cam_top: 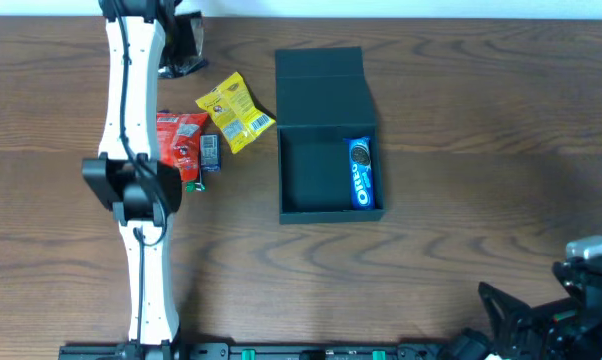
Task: Pack container
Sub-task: 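Carry the black packet over the box and lower it inside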
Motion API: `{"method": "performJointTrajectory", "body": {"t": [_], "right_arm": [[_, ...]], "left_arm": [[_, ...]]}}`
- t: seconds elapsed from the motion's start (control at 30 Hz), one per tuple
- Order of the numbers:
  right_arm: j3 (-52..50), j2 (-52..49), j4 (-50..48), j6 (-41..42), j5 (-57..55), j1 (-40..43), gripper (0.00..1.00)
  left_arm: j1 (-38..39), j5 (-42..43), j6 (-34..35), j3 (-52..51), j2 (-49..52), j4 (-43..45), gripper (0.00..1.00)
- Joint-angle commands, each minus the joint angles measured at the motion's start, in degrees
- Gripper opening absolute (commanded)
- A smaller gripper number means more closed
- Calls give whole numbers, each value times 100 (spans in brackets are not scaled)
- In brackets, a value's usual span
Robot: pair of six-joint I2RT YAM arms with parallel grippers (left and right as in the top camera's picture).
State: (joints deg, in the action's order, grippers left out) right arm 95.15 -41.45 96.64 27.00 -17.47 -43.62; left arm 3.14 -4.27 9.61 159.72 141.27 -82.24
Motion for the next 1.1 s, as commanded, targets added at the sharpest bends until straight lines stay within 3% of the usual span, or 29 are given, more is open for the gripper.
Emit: {"method": "performJointTrajectory", "body": {"t": [0.0,0.27,0.4,0.53,0.63,0.83,1.07], "right_arm": [[0,28,0,238,-529,46,99],[0,28,4,387,-542,46,99],[0,28,7,393,-540,46,99],[-2,28,46,431,-404,46,99],[0,28,63,426,-282,46,99],[0,28,63,420,-160,46,99],[-2,28,61,402,-157,46,99]], "left_arm": [[385,-70,330,197,-597,-223,6],[1733,-37,1786,197,-1132,-1412,6],[2524,127,2103,70,-1130,-1458,6],[3248,-643,2782,44,-1128,-1456,6],[3567,-964,2621,39,-1128,-1458,6],[3781,-564,1928,-79,-1338,-1458,6],[3506,-940,2382,-2433,-2677,-1106,6]]}}
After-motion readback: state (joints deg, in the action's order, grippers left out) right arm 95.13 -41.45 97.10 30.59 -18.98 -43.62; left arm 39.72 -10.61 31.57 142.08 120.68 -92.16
